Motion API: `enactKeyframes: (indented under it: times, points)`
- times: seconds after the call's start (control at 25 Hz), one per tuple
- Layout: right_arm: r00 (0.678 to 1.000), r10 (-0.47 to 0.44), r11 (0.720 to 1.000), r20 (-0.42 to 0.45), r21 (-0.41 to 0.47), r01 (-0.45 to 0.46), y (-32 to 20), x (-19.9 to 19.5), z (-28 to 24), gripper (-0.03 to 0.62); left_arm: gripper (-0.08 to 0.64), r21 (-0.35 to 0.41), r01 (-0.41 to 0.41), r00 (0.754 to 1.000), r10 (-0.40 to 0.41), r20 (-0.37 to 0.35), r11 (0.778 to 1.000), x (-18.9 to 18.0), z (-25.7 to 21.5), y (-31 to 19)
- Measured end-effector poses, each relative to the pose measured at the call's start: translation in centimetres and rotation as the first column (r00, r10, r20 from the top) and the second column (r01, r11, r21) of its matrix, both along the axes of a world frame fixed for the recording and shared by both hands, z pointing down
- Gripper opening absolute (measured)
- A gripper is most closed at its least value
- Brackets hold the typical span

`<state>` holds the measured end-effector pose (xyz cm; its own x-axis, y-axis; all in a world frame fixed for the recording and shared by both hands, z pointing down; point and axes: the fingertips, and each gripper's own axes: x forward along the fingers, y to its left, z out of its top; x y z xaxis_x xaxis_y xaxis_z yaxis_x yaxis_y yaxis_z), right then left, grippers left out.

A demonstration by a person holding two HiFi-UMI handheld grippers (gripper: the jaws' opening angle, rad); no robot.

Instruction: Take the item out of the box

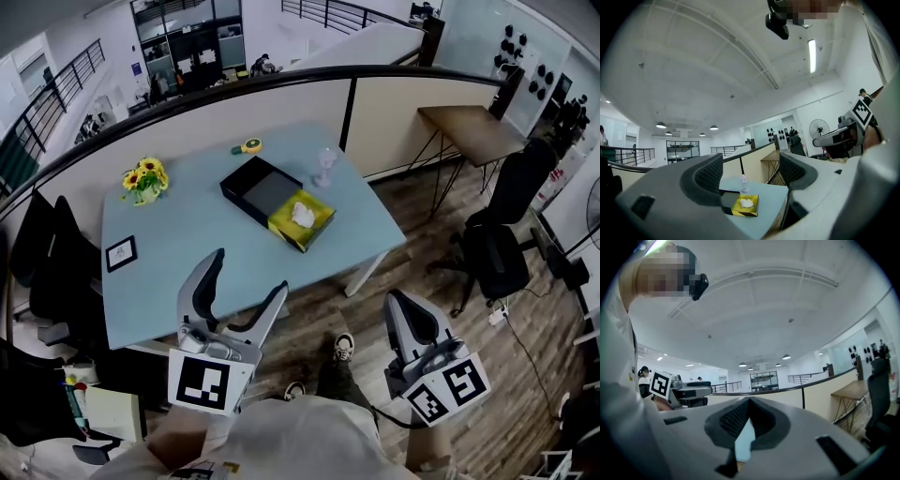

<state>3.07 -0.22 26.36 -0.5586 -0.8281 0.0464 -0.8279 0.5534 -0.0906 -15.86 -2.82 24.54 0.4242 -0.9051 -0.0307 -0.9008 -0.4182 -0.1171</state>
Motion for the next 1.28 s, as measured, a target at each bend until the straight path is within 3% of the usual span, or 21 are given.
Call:
enactKeyframes:
  times: [0.28, 0.6, 1.28]
  points:
    - [1.000, -0.016, 1.000, -0.005, -0.018, 0.016, -5.8, 1.3, 1.5, 0.003, 0.382, -0.006, 0.026, 1.000, -0.026, 0.010, 1.000, 0.9, 1.0, -4.9]
    - [0.993, -0.119, 0.992, 0.007, -0.035, 0.119, -14.5, 2.3, 1.9, 0.003, 0.382, -0.032, 0.101, 0.994, -0.099, 0.045, 0.994, 2.9, 1.7, -11.9]
    - [0.941, -0.337, 0.936, -0.015, -0.116, 0.333, -34.7, 6.8, 4.5, 0.003, 0.377, -0.137, 0.302, 0.951, -0.287, 0.117, 0.943, 8.9, 5.1, -27.8]
